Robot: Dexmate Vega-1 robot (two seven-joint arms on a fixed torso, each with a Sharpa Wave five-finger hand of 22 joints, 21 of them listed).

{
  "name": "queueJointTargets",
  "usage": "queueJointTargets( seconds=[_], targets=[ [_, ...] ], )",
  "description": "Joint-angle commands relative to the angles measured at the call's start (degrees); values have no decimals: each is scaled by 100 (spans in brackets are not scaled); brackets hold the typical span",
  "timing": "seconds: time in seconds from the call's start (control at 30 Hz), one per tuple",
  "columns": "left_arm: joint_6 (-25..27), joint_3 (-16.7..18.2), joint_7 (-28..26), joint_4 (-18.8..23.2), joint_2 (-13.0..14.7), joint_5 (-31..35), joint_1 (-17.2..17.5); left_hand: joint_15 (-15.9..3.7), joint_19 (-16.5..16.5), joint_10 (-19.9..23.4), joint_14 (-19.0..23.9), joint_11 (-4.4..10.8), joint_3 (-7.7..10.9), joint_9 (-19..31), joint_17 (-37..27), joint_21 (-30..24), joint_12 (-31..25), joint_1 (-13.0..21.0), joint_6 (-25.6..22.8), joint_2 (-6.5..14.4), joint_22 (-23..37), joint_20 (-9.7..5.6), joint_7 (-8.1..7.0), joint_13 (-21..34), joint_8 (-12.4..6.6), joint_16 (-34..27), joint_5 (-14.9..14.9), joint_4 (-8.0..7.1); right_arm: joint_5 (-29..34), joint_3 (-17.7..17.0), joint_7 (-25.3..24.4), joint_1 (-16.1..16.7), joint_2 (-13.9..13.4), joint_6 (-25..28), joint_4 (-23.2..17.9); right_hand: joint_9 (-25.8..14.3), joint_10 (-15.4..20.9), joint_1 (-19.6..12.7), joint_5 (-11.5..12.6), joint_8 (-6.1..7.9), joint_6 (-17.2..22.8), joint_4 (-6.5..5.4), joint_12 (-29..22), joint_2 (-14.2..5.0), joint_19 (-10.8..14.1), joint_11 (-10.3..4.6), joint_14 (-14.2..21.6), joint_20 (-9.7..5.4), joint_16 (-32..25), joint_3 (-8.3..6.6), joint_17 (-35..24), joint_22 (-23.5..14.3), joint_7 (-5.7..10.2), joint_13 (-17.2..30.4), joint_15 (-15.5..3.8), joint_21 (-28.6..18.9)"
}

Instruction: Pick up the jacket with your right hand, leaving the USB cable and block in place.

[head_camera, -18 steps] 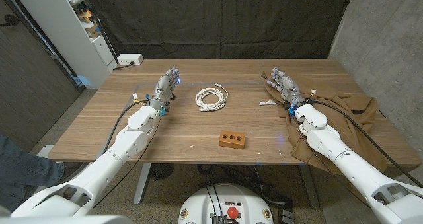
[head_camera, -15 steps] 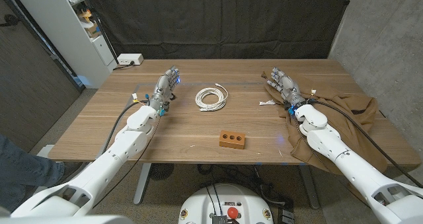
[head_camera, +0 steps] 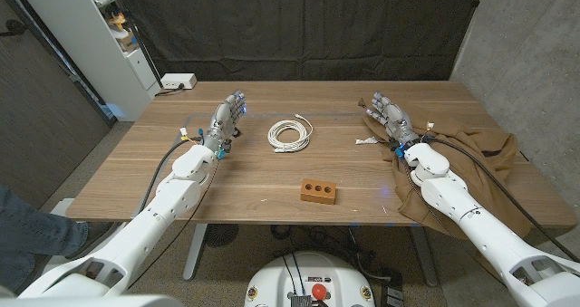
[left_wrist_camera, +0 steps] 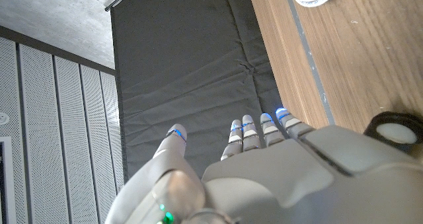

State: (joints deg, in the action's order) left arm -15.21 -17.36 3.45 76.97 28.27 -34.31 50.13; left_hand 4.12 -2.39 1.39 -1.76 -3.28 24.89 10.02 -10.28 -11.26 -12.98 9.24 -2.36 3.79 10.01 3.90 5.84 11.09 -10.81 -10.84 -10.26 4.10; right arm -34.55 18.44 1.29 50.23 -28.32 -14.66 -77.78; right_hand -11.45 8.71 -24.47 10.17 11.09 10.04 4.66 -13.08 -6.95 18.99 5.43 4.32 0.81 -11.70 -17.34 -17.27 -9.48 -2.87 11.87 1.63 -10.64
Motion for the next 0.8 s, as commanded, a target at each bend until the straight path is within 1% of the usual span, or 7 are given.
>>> queueJointTargets(
  seconds=[0.03, 0.23, 0.63, 0.8],
  targets=[
    [53, 91, 131, 57, -70, 100, 8, 52, -3, -14, -18, -26, 31, 17, -9, -2, 19, 66, 4, 21, 24, 38, 47, 5, -7, -1, -13, 17, 86, -140, -15, 130, -38, -84, -274, -13, 38, -74, 25, 33, 39, 8, 13, -20, 42, 11, 32, -9, -22, -23, -11, -29, 7, 7, -3, -39],
    [3, 138, 302, 32, -152, -26, 5, 54, -8, -16, -22, -34, 31, 17, -9, -1, 23, 66, 11, 25, 24, 49, 55, 5, -3, 1, -13, 18, 108, -176, -57, 160, -93, -48, -428, -9, 41, -81, 23, 32, 39, 15, 17, -26, 38, 7, 32, -7, -21, -24, -2, -29, 8, 5, -6, -38],
    [55, 157, 276, 166, -138, 36, 48, 56, -10, 3, -17, -31, 33, 17, -10, -2, 23, 68, -5, 35, 25, 55, 67, 5, -5, 1, -13, 22, 157, -224, -68, 197, -196, -106, -661, -1, 38, -102, 20, 30, 38, 32, 29, -48, 36, 0, 20, -19, -18, -30, 17, -29, 7, 3, -9, -36],
    [66, 164, 377, 138, -154, -36, 46, 55, -12, 14, -12, -33, 35, 17, -10, -1, 20, 69, -6, 39, 25, 57, 61, 5, -5, 0, -13, 23, 171, -230, -84, 240, -223, -142, -781, 2, 38, -108, 18, 31, 42, 37, 32, -54, 40, 0, 22, -25, -19, -31, 23, -29, 13, 2, -15, -38]
  ],
)
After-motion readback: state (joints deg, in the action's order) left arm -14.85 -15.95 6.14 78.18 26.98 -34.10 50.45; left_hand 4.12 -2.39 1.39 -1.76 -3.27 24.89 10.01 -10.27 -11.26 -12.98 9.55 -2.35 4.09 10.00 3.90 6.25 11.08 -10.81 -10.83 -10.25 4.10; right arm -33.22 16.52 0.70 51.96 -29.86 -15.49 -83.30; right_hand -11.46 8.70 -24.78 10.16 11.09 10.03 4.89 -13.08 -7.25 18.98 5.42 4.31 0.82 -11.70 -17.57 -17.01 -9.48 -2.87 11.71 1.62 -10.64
